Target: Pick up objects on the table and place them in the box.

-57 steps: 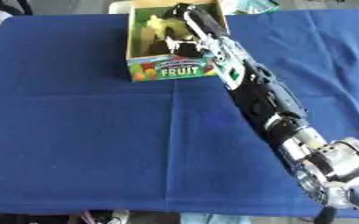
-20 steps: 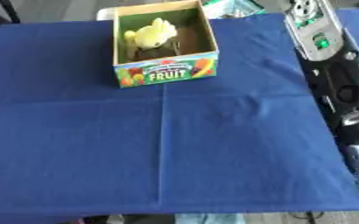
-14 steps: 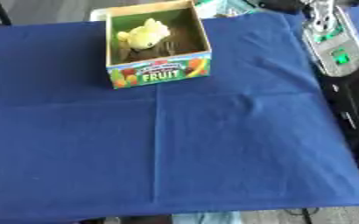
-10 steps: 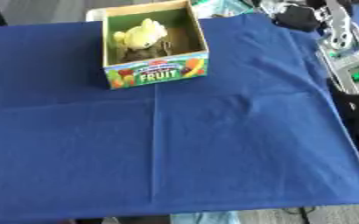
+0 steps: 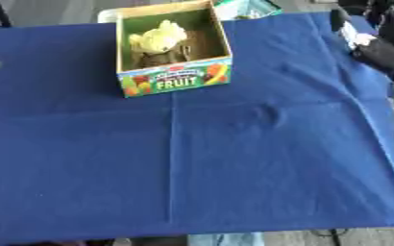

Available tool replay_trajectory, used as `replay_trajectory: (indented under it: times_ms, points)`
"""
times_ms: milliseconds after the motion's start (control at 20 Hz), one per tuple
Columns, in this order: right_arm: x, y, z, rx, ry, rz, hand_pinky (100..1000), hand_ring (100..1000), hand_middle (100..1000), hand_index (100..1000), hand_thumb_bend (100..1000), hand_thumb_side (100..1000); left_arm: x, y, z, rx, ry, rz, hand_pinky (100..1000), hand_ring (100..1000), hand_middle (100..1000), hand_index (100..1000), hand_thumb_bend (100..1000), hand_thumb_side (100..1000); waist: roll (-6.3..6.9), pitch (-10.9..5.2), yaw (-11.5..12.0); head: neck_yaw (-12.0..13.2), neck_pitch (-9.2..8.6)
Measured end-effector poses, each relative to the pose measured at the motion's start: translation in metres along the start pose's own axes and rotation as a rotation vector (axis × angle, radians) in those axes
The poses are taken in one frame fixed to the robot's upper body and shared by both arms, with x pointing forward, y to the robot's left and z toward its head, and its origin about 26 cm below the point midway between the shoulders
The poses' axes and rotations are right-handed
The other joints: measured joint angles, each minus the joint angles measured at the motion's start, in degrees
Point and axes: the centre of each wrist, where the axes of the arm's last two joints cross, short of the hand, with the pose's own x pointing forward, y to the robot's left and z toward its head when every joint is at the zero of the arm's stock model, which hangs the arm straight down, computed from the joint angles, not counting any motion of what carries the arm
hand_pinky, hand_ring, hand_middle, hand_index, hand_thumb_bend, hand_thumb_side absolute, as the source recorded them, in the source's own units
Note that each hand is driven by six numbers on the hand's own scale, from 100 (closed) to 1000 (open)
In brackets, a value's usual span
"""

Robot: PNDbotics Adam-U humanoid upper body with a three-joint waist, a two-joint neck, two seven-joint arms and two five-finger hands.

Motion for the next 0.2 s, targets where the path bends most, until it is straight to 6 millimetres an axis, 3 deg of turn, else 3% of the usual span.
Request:
replay_trajectory:
  times_ms: [200]
  points:
    - [-0.001, -0.006, 0.017, -0.012, 0.032, -0.045, 799, 756, 645, 721, 284, 376, -0.002, 0.000, 0.002, 0.018, 0.010, 0.014, 748, 529, 542, 773, 100, 563, 0.33, 0.01, -0.1, 1.2, 0.00]
